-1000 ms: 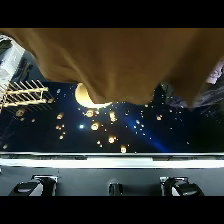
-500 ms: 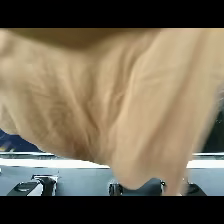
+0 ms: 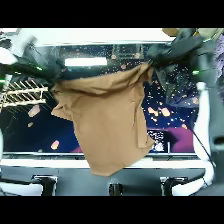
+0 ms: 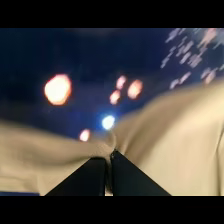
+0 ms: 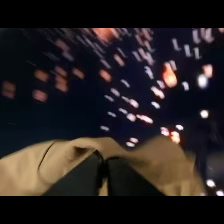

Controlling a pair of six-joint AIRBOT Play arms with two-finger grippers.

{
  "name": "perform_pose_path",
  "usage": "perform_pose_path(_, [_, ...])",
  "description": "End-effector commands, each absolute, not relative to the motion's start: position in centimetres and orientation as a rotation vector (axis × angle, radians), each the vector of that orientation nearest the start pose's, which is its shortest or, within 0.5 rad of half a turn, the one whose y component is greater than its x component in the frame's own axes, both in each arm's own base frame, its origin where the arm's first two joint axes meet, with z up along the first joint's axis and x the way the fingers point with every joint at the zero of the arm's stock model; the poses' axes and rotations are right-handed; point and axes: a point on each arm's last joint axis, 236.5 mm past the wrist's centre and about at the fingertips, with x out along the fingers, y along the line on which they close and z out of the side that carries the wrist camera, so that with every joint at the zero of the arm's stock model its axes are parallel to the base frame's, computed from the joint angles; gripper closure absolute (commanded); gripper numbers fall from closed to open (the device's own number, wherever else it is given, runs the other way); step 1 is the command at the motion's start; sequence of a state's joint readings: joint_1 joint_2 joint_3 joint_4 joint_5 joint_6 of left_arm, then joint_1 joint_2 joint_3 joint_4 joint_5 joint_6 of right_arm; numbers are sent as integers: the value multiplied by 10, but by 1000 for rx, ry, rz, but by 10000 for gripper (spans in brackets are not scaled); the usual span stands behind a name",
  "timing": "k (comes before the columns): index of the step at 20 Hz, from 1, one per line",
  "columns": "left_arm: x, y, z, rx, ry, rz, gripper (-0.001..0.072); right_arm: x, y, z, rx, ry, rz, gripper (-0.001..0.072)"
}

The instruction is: Fold the clothes and pants, and hang the long-sleeved shirts on hangers.

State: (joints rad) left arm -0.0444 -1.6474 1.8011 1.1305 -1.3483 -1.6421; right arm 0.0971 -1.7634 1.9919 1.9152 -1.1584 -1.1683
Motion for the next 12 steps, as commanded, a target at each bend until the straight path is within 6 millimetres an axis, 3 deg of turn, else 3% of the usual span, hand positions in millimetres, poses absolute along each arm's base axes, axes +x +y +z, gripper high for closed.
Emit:
perform_pose_path(1, [486, -133, -22, -397, 1440, -297, 689, 585, 156, 2, 772, 1155, 117, 500])
perform_pose_path(3, [484, -134, -49, -402, 1494, -288, 689, 588, 168, -10, 841, 1172, 142, 452])
perform_pose_path(4, [483, -134, -55, -403, 1506, -285, 689, 588, 167, -6, 831, 1167, 161, 365])
perform_pose_path(5, [483, -134, -57, -404, 1510, -284, 689, 587, 163, 2, 806, 1160, 198, 226])
perform_pose_path(6, [483, -133, -56, -404, 1508, -285, 689, 580, 157, 14, 765, 1161, 249, 151])
perform_pose_path(7, [483, -132, -54, -404, 1506, -285, 689, 571, 145, 27, 717, 1171, 284, 150])
perform_pose_path(9, [484, -130, -48, -402, 1493, -287, 689, 542, 113, 56, 598, 1201, 357, 26])
perform_pose_path(12, [487, -125, -32, -392, 1455, -295, 689, 487, 57, 83, 473, 1303, 407, 28])
